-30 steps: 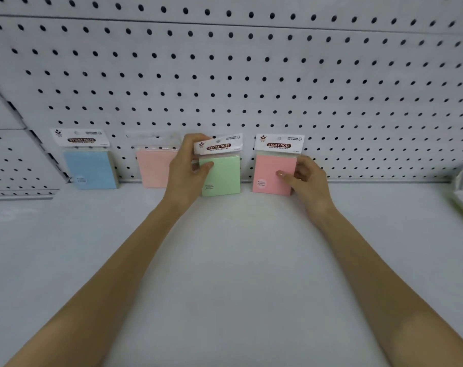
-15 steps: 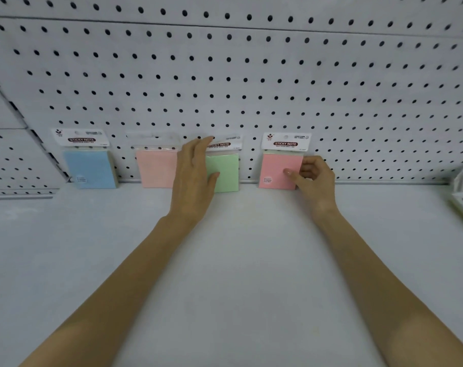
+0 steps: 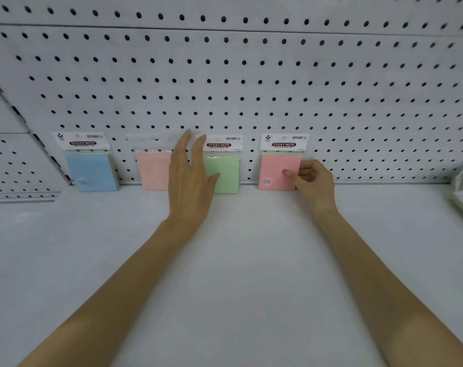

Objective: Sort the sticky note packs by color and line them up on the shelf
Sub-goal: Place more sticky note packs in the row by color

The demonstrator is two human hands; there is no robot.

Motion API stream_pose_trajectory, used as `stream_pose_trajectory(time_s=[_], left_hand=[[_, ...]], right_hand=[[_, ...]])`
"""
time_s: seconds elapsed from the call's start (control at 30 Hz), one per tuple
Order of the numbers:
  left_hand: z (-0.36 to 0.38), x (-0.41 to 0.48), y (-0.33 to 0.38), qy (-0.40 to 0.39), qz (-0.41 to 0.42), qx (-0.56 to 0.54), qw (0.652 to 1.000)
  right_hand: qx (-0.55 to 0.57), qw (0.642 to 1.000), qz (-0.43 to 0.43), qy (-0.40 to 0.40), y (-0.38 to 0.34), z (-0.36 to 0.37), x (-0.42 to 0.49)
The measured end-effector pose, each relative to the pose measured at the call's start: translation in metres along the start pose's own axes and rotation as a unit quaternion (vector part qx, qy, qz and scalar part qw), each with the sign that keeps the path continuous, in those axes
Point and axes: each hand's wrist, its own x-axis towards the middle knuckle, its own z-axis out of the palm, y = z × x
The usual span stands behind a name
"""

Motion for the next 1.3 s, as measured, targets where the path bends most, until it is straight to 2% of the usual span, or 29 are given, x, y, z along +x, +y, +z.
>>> stream_pose_trajectory(time_s=[0.1,0.17,0.27,0.37,0.5,0.73,1.3], left_hand=[[-0.013,-0.015,0.01,-0.012,-0.059,-0.08,0.995],[-0.018,-0.028,0.01,-0.04,-0.061,-0.1,0.992],[-0.019,-0.043,-0.001,-0.126,-0.032,-0.057,0.99],[-0.016,-0.046,-0.013,-0.203,-0.055,-0.041,0.977],[-0.011,-0.045,-0.019,-0.252,-0.066,-0.044,0.965],[-0.01,-0.043,-0.019,-0.239,-0.019,-0.01,0.971],[-0.009,-0.045,-0.017,-0.246,-0.031,0.028,0.968]], right_hand=[[-0.011,1.0,-0.004,-0.007,0.001,-0.002,0.001],[-0.017,1.0,-0.006,-0.017,0.002,-0.003,0.002],[-0.018,1.0,-0.012,-0.023,0.003,-0.004,0.003],[-0.017,0.999,-0.015,-0.027,0.003,-0.005,0.003],[-0.023,0.999,-0.01,-0.03,0.004,-0.005,0.004],[-0.024,0.999,-0.009,-0.043,0.003,-0.007,0.005],[-0.047,0.998,-0.015,-0.04,0.003,-0.007,0.004]])
